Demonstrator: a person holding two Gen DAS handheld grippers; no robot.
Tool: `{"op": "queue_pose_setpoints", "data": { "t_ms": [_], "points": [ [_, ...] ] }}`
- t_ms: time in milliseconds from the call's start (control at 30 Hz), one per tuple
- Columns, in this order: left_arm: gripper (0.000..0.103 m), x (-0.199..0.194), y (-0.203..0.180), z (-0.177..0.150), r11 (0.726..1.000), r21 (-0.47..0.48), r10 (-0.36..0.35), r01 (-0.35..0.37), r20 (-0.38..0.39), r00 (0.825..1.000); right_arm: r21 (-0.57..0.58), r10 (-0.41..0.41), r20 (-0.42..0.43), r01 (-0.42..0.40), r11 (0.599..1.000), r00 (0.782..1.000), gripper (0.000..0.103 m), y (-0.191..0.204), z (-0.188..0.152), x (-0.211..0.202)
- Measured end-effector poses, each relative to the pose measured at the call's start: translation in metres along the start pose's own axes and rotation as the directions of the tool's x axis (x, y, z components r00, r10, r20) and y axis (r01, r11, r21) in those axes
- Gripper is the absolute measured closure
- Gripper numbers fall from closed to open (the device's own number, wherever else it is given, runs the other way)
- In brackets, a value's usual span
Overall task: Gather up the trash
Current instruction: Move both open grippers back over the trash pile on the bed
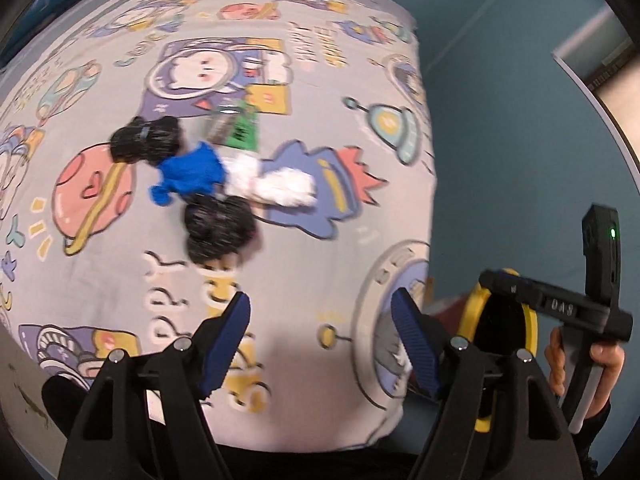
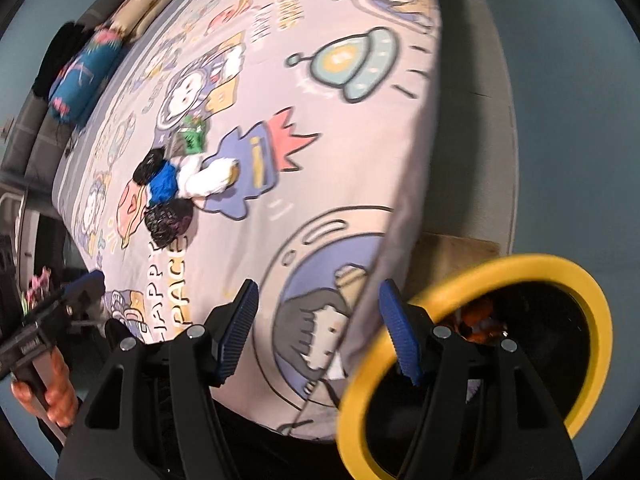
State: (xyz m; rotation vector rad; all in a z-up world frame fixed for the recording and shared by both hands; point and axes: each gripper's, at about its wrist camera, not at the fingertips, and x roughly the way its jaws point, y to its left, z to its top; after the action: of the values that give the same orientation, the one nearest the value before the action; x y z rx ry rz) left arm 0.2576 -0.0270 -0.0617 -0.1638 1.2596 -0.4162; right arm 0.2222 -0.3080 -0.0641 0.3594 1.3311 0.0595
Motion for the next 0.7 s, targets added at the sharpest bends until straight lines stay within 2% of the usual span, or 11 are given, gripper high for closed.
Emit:
{"op": "queue_pose_setpoints", "data": {
  "t_ms": [300, 467, 700],
  "points": [
    [0.032, 0.006, 0.072, 0.04, 0.986, -0.153, 0.061, -0.059, 0.007, 0.998, -0.109, 0.015, -0.072, -0.023, 0.994, 0.997, 0.043, 0.054, 0.035, 0.047],
    [0.032, 0.017, 0.11, 0.063, 0.967, -0.234, 0.099, -0.098, -0.01, 0.995, -0.155, 0.03, -0.106, -0.046, 0.987, 0.994, 0.043, 0.081, 0.054, 0.069],
    [0.032, 0.034, 0.149, 0.094, 0.939, -0.324, 0.114, -0.119, -0.034, 0.993, -0.2, 0.042, -0.134, -0.069, 0.977, 0.99, 0.043, 0.111, 0.074, 0.091]
  ]
}}
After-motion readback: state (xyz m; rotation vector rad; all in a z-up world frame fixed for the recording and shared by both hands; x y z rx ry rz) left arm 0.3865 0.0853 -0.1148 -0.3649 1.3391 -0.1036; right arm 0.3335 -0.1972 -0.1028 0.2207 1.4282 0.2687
